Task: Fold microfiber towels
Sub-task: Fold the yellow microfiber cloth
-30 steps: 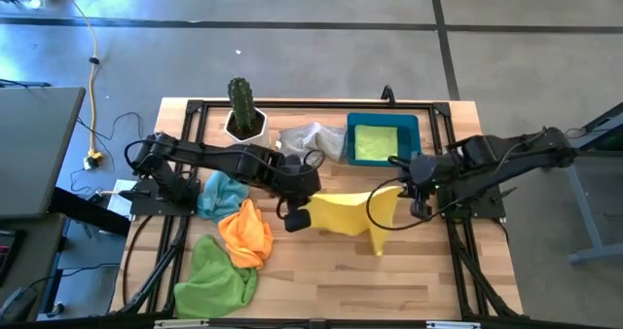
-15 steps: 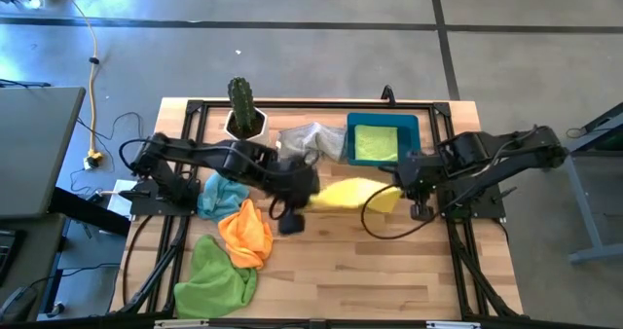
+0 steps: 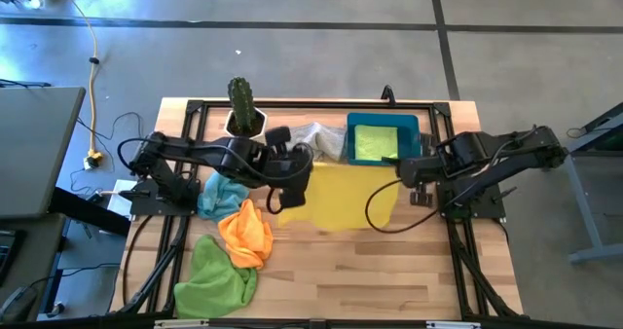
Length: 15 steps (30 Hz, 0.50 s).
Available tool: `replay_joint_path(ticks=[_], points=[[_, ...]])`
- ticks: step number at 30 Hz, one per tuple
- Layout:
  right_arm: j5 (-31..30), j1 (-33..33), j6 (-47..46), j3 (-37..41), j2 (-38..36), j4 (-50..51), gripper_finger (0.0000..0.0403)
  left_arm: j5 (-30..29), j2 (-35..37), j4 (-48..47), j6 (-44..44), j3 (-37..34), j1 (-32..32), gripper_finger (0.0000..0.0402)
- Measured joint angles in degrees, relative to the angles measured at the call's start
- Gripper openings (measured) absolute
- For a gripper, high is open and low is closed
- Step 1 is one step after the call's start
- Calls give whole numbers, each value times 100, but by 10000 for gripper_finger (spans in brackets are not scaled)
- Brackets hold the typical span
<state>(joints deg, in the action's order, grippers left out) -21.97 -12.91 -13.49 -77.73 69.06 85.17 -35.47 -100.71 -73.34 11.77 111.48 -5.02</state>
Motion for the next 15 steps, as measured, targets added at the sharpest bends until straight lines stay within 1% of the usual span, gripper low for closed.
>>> replay_joint_path(ticks=[2, 5, 6, 8, 9, 10, 12, 14, 15], points=[[-482, 2, -55, 0, 0, 0, 0, -404, 0, -4, 0, 0, 24, 1], [-905, 2, -140, 0, 0, -1, 0, -840, 0, -15, 0, 0, 18, 1], [-982, 2, -157, 0, 0, -1, 0, -889, 0, -14, 0, 0, 17, 1], [-1009, 0, -169, 0, 0, 0, 0, -759, 0, -18, 0, 0, -3, 1], [-884, 0, -221, 2, 0, -2, 0, -596, 0, -23, 5, 0, -22, 1], [-610, 2, -333, 0, 0, -4, 0, -360, 0, -33, 21, 0, -42, 1], [261, 0, -644, 20, 0, -35, 0, 305, 0, -65, 141, -2, -86, 1], [1217, -48, -1010, 163, -3, -153, 0, 1077, -20, -41, 334, -30, -131, 1], [1597, -113, -1190, 275, -1, -244, 0, 1406, -40, -25, 422, -68, -159, 1]])
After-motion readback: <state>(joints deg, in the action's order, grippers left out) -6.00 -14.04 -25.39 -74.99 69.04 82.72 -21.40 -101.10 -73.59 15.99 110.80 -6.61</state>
